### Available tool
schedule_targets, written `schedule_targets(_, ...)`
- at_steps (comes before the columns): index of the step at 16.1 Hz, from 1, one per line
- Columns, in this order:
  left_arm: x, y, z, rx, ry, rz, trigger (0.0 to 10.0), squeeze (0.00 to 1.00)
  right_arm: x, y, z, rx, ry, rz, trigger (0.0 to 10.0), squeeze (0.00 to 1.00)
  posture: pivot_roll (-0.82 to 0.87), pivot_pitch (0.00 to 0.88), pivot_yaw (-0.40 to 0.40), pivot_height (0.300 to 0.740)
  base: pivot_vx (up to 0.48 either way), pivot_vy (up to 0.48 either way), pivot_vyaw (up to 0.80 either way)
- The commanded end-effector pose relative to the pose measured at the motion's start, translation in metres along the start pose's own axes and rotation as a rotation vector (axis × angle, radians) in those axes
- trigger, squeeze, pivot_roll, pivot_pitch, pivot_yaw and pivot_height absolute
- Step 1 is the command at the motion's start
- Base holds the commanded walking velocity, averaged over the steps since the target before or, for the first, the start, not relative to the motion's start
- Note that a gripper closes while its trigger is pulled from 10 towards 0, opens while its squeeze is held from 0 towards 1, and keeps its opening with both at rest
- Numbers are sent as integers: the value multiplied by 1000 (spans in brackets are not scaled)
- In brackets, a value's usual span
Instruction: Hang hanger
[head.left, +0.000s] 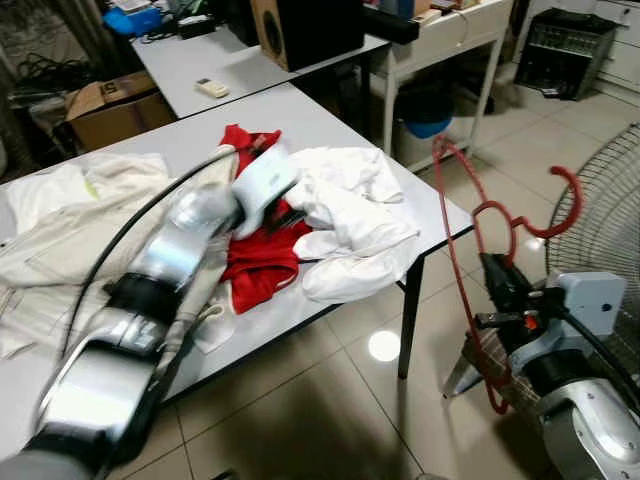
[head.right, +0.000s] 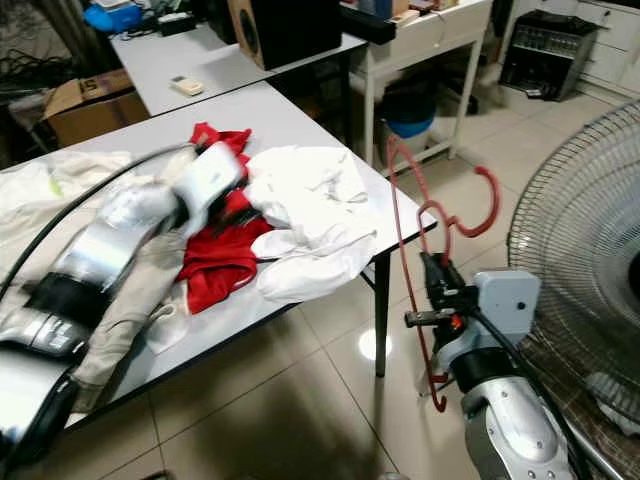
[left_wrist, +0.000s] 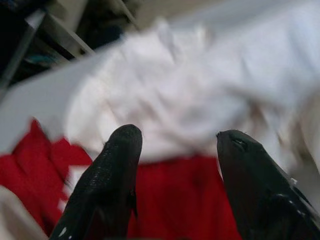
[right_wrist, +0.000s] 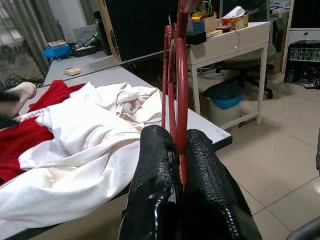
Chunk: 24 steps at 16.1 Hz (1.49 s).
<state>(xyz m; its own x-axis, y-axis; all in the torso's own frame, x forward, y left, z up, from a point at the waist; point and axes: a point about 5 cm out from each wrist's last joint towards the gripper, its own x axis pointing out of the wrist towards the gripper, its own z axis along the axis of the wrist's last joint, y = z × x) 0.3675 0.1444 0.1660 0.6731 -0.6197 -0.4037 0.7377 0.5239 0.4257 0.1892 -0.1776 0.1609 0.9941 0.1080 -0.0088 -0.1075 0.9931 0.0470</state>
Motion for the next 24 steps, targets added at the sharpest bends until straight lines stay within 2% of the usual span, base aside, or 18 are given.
schedule_targets(1,-1,-11,2,52,-31,-89,10000,0,1,5,1,-7,-2,30,10000,0,-163,8,150,740,0,0,0)
schedule_targets(3,5,-21,4,196,-54,-107,10000,0,3,7,-1,-11,3,42,10000,0,-156,9,152,740,0,0,0)
schedule_targets(5,16,-26,19,241,-150,-43,10000,0,4,8,-1,-8,2,41,10000,0,-159,12,166,740,0,0,0)
schedule_targets(6,18,-29,23,260,-180,-58,10000,0,3,9,-2,-6,3,38,10000,0,-162,12,174,740,0,0,0)
schedule_targets(7,18,-34,25,255,-198,-89,10000,0,3,8,-3,-7,7,33,10000,0,-165,12,180,740,0,0,0)
schedule_targets(8,19,-45,24,237,-218,-176,10000,0,-1,5,-9,-22,40,-5,10000,0,-169,13,186,740,0,0,0)
schedule_targets(10,19,-49,17,210,-193,-215,10000,0,-4,-3,-15,-32,68,-75,10000,0,-175,14,193,740,0,0,0)
schedule_targets(12,17,-59,2,128,-154,-254,10000,0,-11,-13,-17,-32,83,-150,10000,0,-196,20,198,740,0,0,0)
schedule_targets(14,15,-64,-8,38,-139,-228,10000,0,-18,-16,-20,-46,111,-168,10000,0,-207,29,188,740,0,0,0)
schedule_targets(16,18,-68,-14,-15,-126,-169,10000,0,-25,-17,-25,-46,140,-179,10000,0,-211,35,176,740,0,0,0)
schedule_targets(19,23,-71,-20,-45,-91,-83,10000,0,-28,-17,-32,-39,168,-182,10000,0,-215,43,170,740,0,0,0)
schedule_targets(20,23,-72,-20,-75,-93,-77,3882,0,-28,-16,-34,-37,173,-182,10000,0,-214,45,173,740,0,0,0)
schedule_targets(22,22,-74,-19,-108,-105,-82,0,0,-29,-15,-34,-35,175,-181,10000,0,-214,45,175,740,0,0,0)
schedule_targets(24,21,-79,-19,-137,-111,-106,0,0,-30,-14,-35,-34,176,-184,10000,0,-215,48,183,740,0,0,0)
